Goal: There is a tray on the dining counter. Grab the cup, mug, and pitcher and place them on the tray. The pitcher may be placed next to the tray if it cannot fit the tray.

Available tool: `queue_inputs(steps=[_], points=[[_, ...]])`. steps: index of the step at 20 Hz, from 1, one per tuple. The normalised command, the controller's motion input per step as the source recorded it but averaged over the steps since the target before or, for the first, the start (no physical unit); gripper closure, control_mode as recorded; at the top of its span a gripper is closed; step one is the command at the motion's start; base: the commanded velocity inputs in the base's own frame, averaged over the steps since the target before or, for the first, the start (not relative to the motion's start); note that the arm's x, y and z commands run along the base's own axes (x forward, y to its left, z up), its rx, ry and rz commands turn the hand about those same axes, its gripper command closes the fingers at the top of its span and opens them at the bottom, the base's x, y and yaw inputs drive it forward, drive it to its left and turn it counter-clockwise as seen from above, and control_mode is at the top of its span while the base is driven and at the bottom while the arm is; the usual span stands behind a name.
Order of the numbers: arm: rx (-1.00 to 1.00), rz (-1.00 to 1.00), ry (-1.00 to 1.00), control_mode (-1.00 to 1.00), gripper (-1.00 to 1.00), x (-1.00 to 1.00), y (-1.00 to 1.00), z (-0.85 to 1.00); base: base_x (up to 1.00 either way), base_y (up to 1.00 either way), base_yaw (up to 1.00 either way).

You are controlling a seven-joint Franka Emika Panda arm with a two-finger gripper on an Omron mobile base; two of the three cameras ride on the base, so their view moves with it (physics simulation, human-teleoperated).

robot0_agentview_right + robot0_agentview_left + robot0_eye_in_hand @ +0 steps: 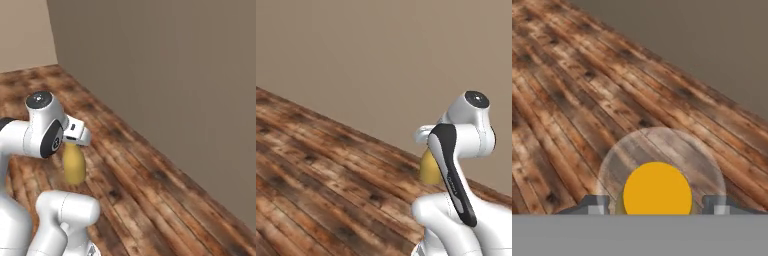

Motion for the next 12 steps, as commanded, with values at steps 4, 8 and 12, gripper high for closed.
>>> queue_inputs(steps=[4, 8, 12], points=[[0.0, 0.0, 0.0, 1.0, 1.0, 0.0, 0.0, 0.0, 1.0, 0.0, 0.64], [0.0, 0.0, 0.0, 1.0, 1.0, 0.0, 0.0, 0.0, 1.0, 0.0, 0.62], [0.0, 0.0, 0.0, 1.0, 1.0, 0.0, 0.0, 0.0, 1.0, -0.01, 0.57]])
